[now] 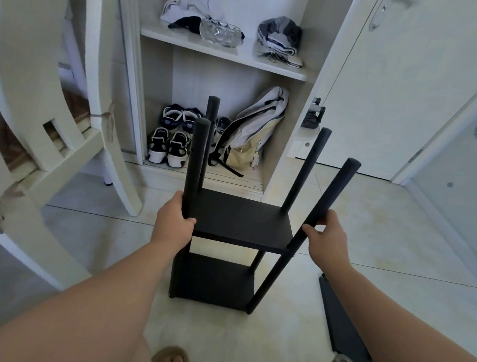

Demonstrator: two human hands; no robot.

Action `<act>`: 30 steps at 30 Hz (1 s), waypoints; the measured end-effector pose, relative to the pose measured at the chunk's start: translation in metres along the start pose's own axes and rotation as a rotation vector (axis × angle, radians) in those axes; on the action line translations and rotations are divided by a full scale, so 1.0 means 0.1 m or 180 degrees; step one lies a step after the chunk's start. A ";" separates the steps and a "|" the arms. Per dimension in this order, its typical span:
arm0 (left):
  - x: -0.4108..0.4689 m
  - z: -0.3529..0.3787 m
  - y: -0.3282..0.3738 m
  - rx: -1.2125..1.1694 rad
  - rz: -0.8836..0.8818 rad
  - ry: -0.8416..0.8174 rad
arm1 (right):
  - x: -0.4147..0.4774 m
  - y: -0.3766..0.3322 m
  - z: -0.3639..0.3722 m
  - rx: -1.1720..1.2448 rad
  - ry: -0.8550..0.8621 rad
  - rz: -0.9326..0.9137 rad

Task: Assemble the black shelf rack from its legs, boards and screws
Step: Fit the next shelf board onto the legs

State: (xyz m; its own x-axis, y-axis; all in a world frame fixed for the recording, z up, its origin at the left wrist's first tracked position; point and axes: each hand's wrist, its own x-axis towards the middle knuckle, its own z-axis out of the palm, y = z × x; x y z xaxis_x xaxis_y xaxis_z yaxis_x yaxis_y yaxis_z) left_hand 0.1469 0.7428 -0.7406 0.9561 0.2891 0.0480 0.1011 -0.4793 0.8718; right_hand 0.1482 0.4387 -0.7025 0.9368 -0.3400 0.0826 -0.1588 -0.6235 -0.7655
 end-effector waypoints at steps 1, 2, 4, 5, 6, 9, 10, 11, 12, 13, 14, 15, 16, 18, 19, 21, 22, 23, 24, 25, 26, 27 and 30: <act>-0.01 0.00 -0.01 0.0010 -0.0047 0.0003 | 0.00 -0.01 0.03 0.0031 -0.0001 0.0003; -0.03 0.01 -0.02 0.0017 -0.0089 -0.0020 | 0.00 0.00 0.05 0.0073 0.0018 0.0024; -0.05 0.02 -0.03 0.0015 -0.0145 -0.0096 | 0.00 0.02 0.09 0.0113 0.0068 0.0048; -0.06 0.03 -0.03 0.0024 -0.0168 -0.0117 | -0.01 0.04 0.10 0.0106 0.0070 0.0048; -0.06 0.04 -0.03 0.0058 -0.0198 -0.0112 | -0.01 0.05 0.10 0.0096 0.0055 0.0044; -0.06 0.05 0.00 0.0197 -0.0307 -0.0063 | -0.03 0.07 0.08 0.0029 -0.0005 0.0018; -0.06 0.06 0.01 0.0222 -0.0338 -0.0059 | -0.03 0.06 0.07 0.0016 -0.0008 0.0022; -0.07 0.06 0.03 0.0235 -0.0370 -0.0054 | -0.03 0.05 0.07 0.0021 -0.0004 0.0035; -0.08 0.06 0.04 0.0246 -0.0395 -0.0044 | -0.02 0.04 0.07 0.0031 0.0008 0.0051; -0.09 0.07 0.06 0.0253 -0.0418 -0.0039 | -0.03 0.02 0.07 0.0034 0.0026 0.0074; -0.11 0.06 0.07 0.0258 -0.0446 -0.0042 | -0.04 0.01 0.07 0.0022 0.0045 0.0098; -0.12 0.06 0.08 0.0259 -0.0478 -0.0049 | -0.05 0.01 0.08 -0.0001 0.0060 0.0112; -0.14 0.05 0.08 0.0252 -0.0512 -0.0054 | -0.06 0.01 0.08 -0.0031 0.0063 0.0115; -0.16 0.04 0.09 0.0245 -0.0584 -0.0065 | -0.09 0.03 0.07 -0.0082 0.0037 0.0118; -0.16 0.05 0.09 0.0263 -0.0634 -0.0096 | -0.10 0.04 0.06 -0.0105 0.0001 0.0131; -0.18 0.08 0.09 0.0296 -0.0875 -0.0253 | -0.16 0.07 0.03 -0.0157 -0.0153 0.0188; -0.20 0.10 0.09 0.0301 -0.1091 -0.0389 | -0.21 0.08 0.01 -0.0196 -0.0268 0.0205; -0.22 0.12 0.10 0.0326 -0.1332 -0.0557 | -0.27 0.11 -0.01 -0.0256 -0.0399 0.0181; -0.26 0.14 0.12 0.0395 -0.1538 -0.0748 | -0.33 0.14 -0.05 -0.0351 -0.0540 0.0114; -0.30 0.16 0.14 0.0533 -0.1654 -0.0964 | -0.39 0.19 -0.08 -0.0490 -0.0682 0.0016; -0.34 0.18 0.18 0.0789 -0.1655 -0.1226 | -0.45 0.25 -0.13 -0.0682 -0.0824 -0.0104; -0.38 0.22 0.22 0.1106 -0.1581 -0.1488 | -0.49 0.32 -0.19 -0.0916 -0.0957 -0.0234; -0.50 0.30 0.40 0.1826 -0.1385 -0.2196 | -0.58 0.55 -0.42 -0.1494 -0.1202 -0.0457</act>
State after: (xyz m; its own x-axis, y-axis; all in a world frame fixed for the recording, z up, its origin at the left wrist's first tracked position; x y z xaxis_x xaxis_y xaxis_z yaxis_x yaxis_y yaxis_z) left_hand 0.1112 0.6843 -0.7228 0.7363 0.0773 -0.6722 0.4244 -0.8265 0.3699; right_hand 0.0718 0.3943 -0.7223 0.9910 -0.0106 -0.1334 -0.0628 -0.9169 -0.3941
